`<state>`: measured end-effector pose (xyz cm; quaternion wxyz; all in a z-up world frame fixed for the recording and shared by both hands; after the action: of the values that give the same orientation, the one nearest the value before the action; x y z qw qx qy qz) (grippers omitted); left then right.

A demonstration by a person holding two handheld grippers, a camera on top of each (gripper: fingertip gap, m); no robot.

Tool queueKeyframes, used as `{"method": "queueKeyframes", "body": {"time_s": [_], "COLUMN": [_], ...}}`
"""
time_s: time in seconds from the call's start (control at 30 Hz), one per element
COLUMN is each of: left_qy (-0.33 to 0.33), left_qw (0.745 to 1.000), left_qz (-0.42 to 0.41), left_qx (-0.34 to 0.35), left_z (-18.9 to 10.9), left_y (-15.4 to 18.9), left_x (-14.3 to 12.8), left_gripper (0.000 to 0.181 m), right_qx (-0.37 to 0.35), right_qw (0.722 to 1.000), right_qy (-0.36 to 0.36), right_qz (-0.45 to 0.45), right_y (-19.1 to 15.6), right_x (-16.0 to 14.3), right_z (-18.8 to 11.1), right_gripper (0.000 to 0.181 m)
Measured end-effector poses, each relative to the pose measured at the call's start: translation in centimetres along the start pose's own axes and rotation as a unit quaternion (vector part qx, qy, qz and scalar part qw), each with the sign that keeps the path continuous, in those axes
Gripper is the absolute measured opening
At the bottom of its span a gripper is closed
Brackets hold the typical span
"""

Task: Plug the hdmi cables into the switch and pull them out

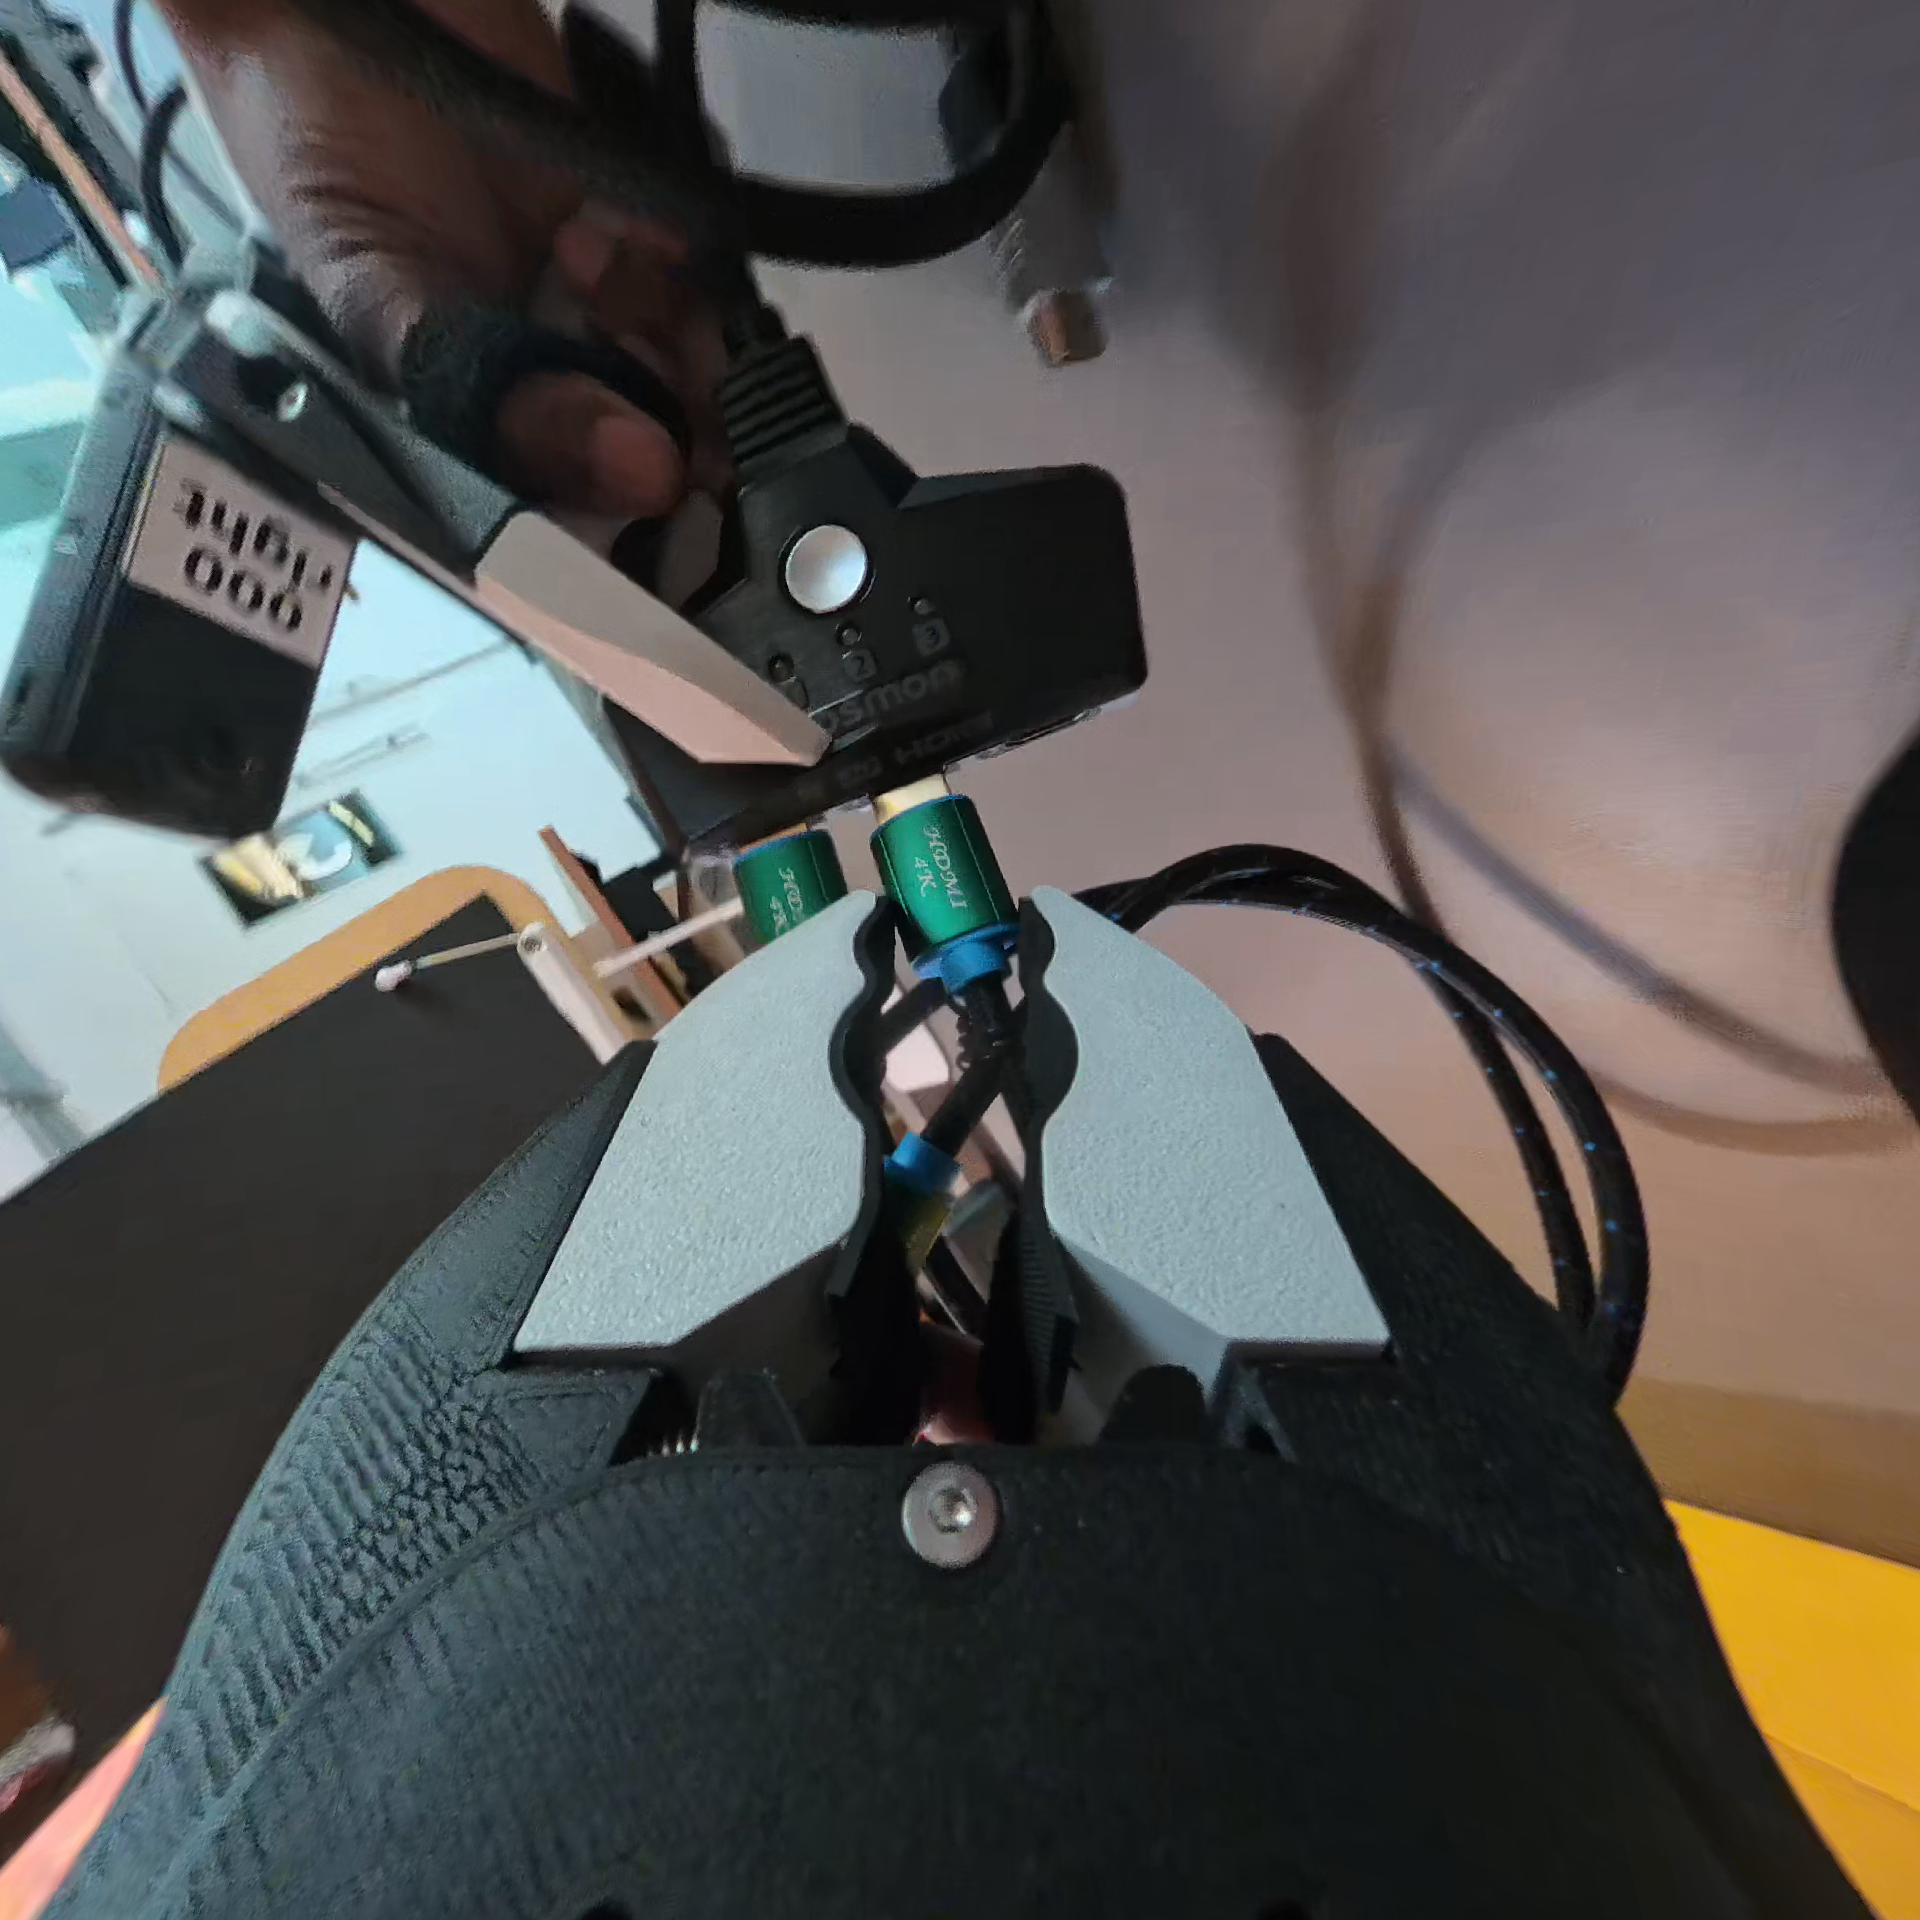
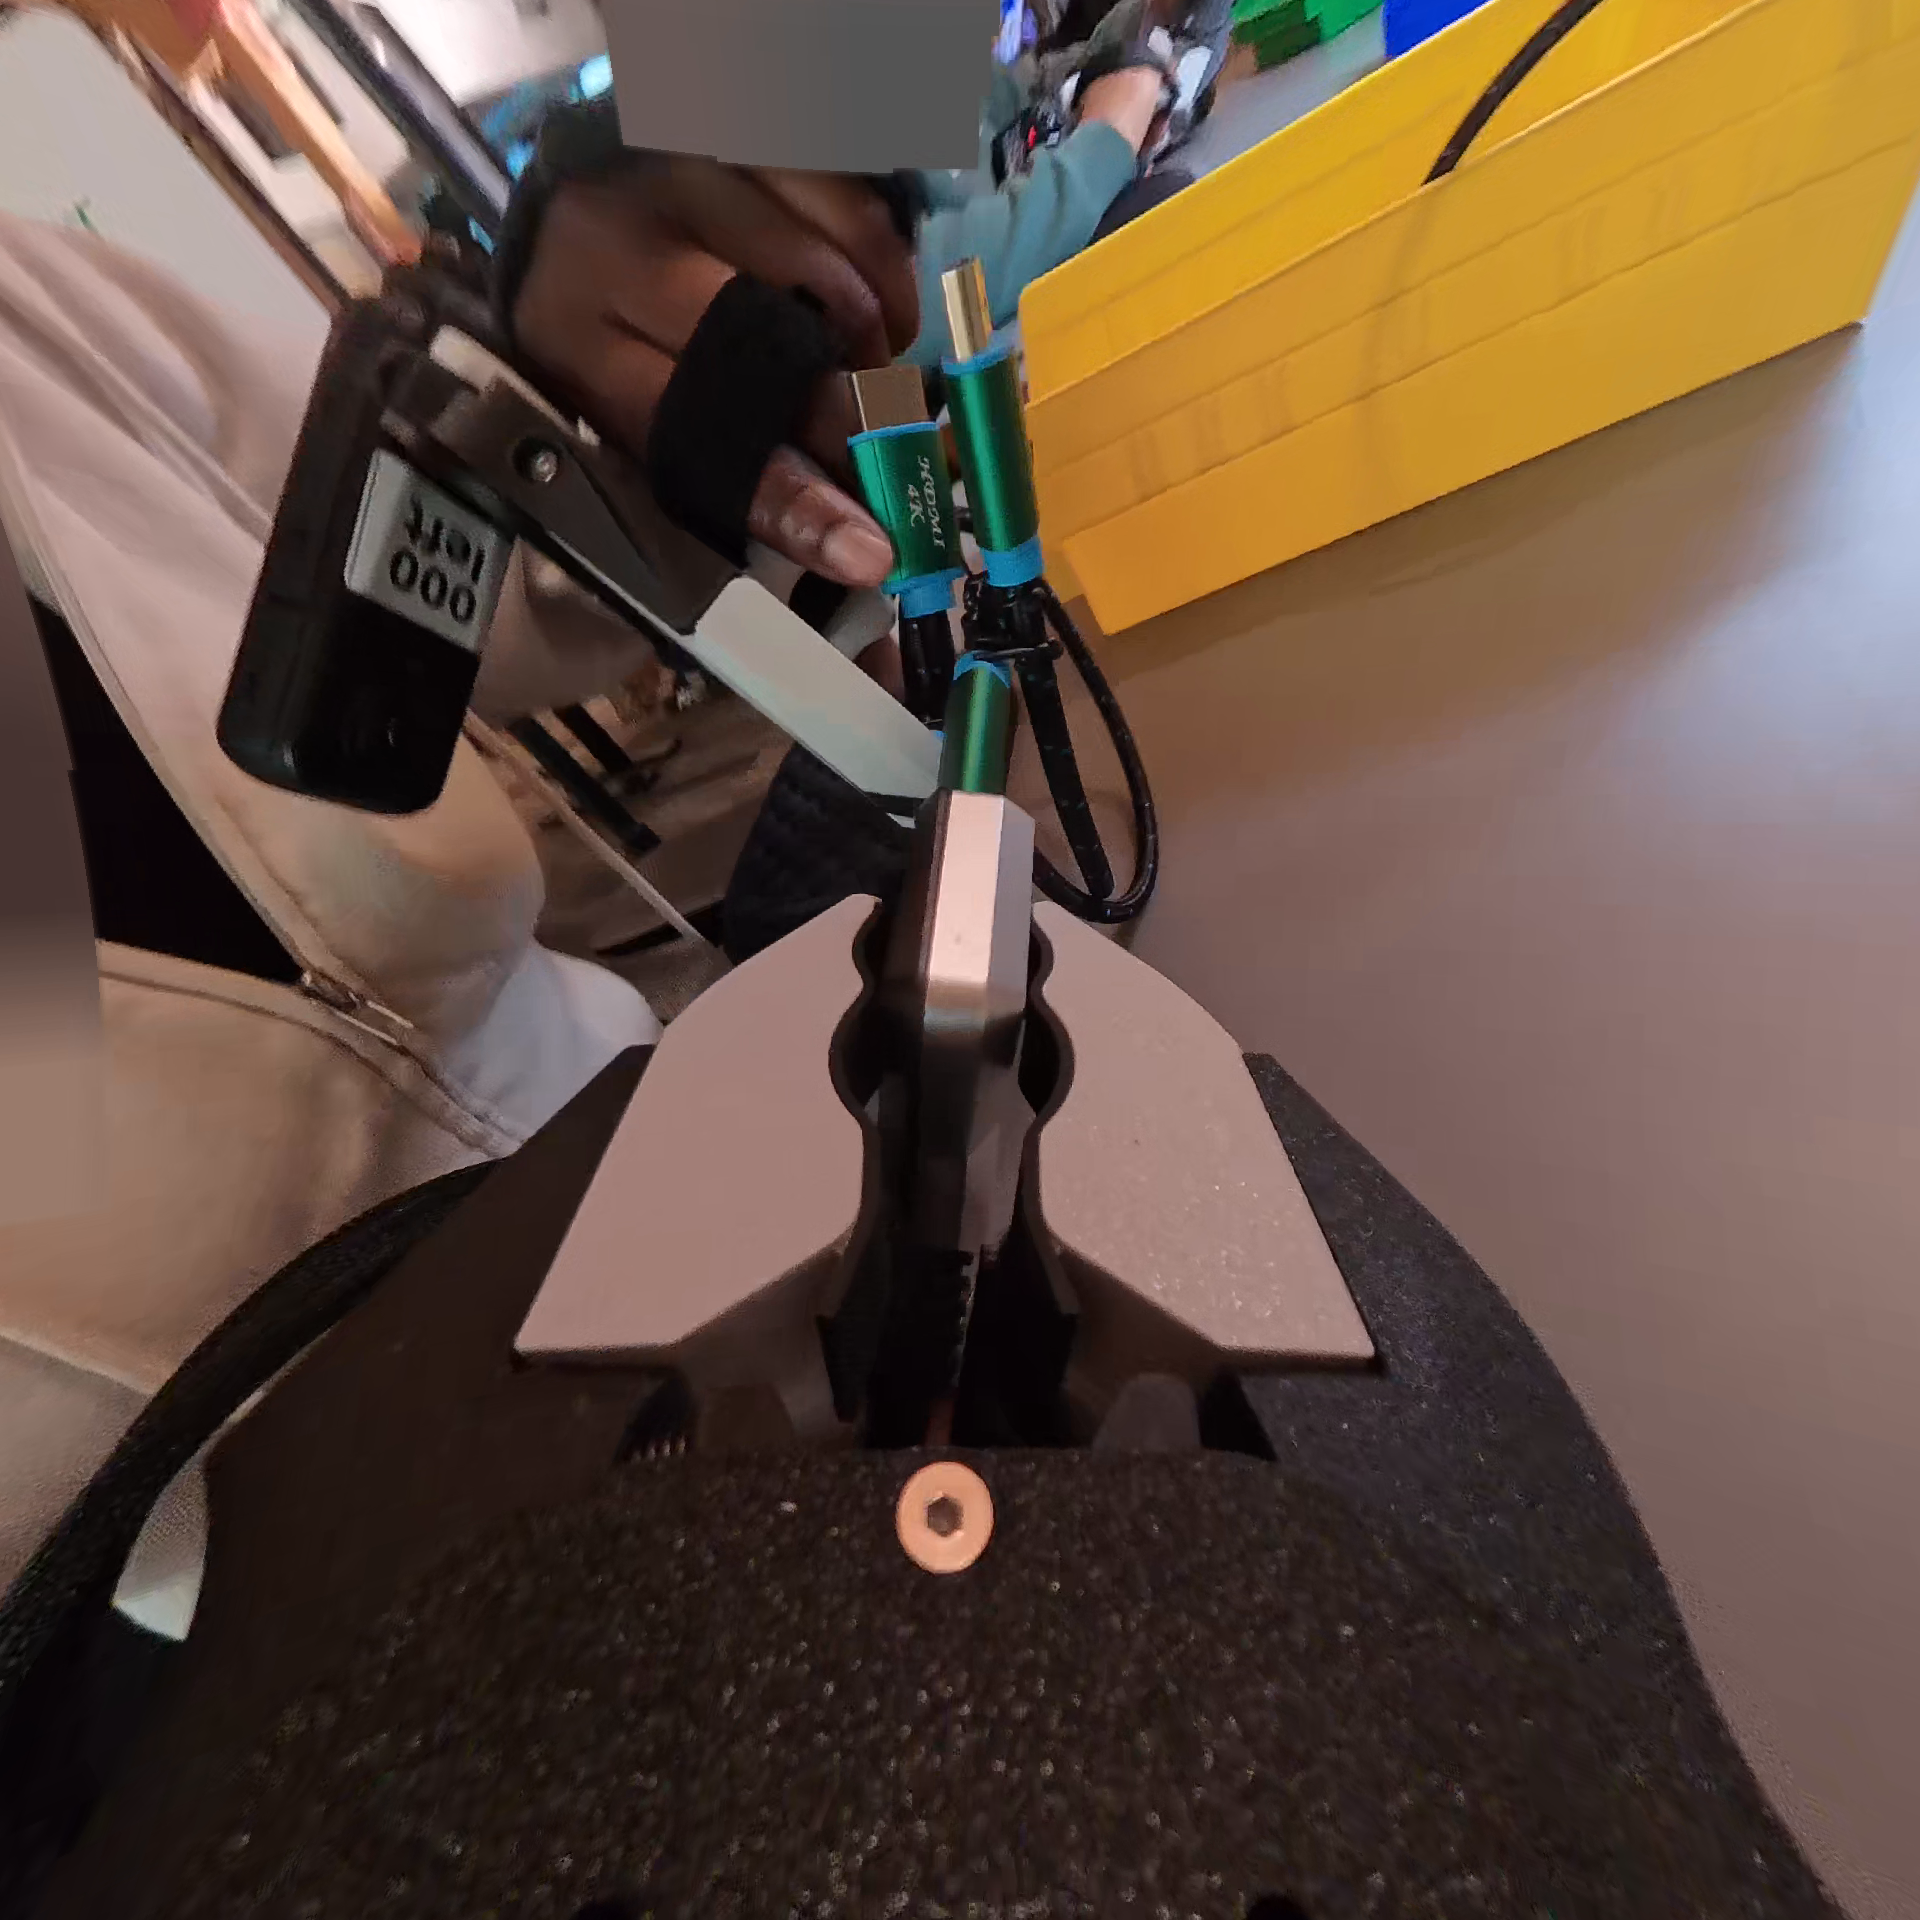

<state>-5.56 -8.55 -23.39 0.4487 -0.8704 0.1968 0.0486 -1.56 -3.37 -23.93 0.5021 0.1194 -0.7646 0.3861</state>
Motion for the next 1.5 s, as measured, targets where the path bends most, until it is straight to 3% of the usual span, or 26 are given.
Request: {"method": "queueKeyframes", "body": {"time_s": [0.2, 0.33, 0.53, 0.73, 0.83, 0.9, 0.97, 1.0, 1.03, 1.1, 1.17, 1.2, 1.27, 1.33, 1.37, 1.5], "left_qy": [-0.032, -0.029, -0.023, -0.058, -0.037, -0.007, 0.039, 0.070, 0.113, 0.211, 0.262, 0.269, 0.257, 0.266, 0.263, 0.193], "left_qw": [0.994, 0.993, 0.986, 0.983, 0.974, 0.948, 0.886, 0.831, 0.756, 0.563, 0.391, 0.330, 0.243, 0.188, 0.184, 0.238], "left_qz": [0.016, -0.068, -0.130, -0.087, -0.169, -0.285, -0.445, -0.538, -0.634, -0.794, -0.879, -0.901, -0.929, -0.939, -0.941, -0.932], "left_qx": [0.100, 0.095, 0.100, 0.149, 0.150, 0.141, 0.128, 0.125, 0.115, 0.087, 0.072, 0.079, 0.109, 0.107, 0.112, 0.194], "left_z": [-0.1, -0.7, -0.3, -0.6, -1.5, -2.5, -3.7, -4.5, -5.3, -6.5, -6.6, -6.3, -5.4, -4.7, -4.6, -4.0], "left_y": [-1.3, -0.4, 0.8, 1.1, 1.1, 0.9, 0.6, 0.4, 0.2, 0.0, 0.8, 1.5, 3.0, 3.2, 3.2, 3.5], "left_x": [-0.5, -1.5, -1.9, -1.4, -2.0, -2.8, -3.5, -3.6, -3.4, -2.6, -1.7, -1.3, -0.5, 0.8, 1.0, -1.1], "left_gripper": [0.040, 0.048, 0.036, 0.034, 0.037, 0.042, 0.048, 0.049, 0.049, 0.052, 0.056, 0.054, 0.045, 0.045, 0.046, 0.055], "right_qx": [-0.002, -0.006, 0.005, 0.016, 0.007, 0.000, -0.001, -0.001, -0.002, -0.005, -0.005, -0.004, -0.005, -0.006, -0.006, 0.001], "right_qw": [0.996, 0.995, 0.995, 0.993, 0.993, 0.993, 0.994, 0.994, 0.994, 0.994, 0.995, 0.995, 0.995, 0.994, 0.994, 0.995], "right_qy": [0.060, 0.075, 0.065, 0.067, 0.068, 0.070, 0.072, 0.073, 0.073, 0.072, 0.071, 0.071, 0.073, 0.075, 0.077, 0.081], "right_qz": [0.061, 0.069, 0.070, 0.092, 0.092, 0.091, 0.088, 0.087, 0.085, 0.080, 0.077, 0.076, 0.075, 0.073, 0.073, 0.066], "right_y": [1.4, 1.9, 1.8, 1.8, 2.0, 2.1, 2.0, 1.9, 1.9, 1.8, 1.7, 1.6, 1.6, 1.5, 1.5, 1.2], "right_x": [-0.2, -0.3, -0.4, -0.7, -0.8, -0.8, -0.8, -0.8, -0.8, -0.8, -0.7, -0.7, -0.6, -0.7, -0.7, -0.5], "right_z": [-1.6, -2.3, -1.8, -1.8, -2.0, -2.1, -2.2, -2.1, -2.2, -2.2, -2.1, -2.1, -2.0, -2.1, -2.1, -2.2], "right_gripper": [0.022, 0.022, 0.022, 0.022, 0.022, 0.022, 0.022, 0.022, 0.022, 0.022, 0.022, 0.022, 0.022, 0.022, 0.022, 0.022]}}
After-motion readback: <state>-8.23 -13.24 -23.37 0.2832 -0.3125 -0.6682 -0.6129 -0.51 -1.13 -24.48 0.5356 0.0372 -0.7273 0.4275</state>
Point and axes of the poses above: each gripper's, where its closed fingertips meet, z out along the fingers, x out of its top, y = z × x across the jaws, the point moved 3 cm from there along -z, back along the fingers, and after that the axes turned 1 degree about z, right-handed, at the moved point
